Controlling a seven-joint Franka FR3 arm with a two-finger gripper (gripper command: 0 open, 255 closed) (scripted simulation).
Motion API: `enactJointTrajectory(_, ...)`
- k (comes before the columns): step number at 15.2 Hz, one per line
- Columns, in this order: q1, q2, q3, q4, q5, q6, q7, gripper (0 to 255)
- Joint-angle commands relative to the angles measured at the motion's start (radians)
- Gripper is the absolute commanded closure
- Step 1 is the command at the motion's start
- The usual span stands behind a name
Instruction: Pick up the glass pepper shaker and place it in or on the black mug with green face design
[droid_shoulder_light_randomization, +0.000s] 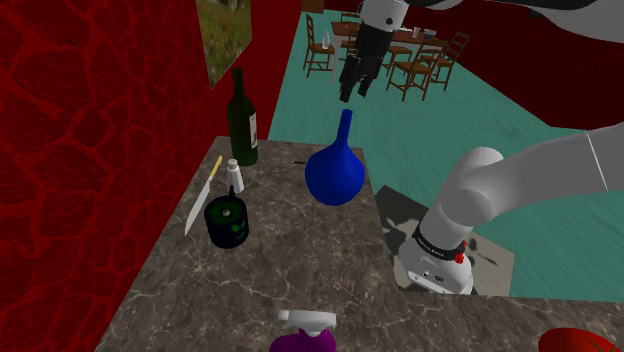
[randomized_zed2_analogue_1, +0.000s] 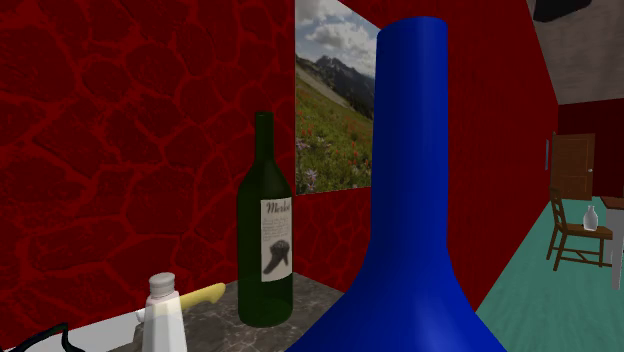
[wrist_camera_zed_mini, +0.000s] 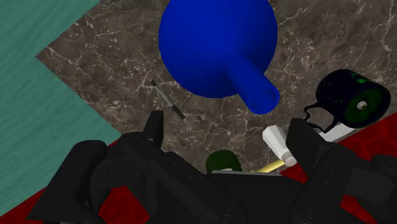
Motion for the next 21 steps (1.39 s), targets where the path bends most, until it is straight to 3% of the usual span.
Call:
enactJointTrajectory(1,0.0,0.0,0.0,0.0,0.0,0.0,0.0,0)
enactJointTrajectory(12,0.047,0.317,0.161,0.047,-0.008,0.298,0.077,0)
enactJointTrajectory(21,0.061,0.634,0.282,0.195,-0.125,0.471,0.191,0)
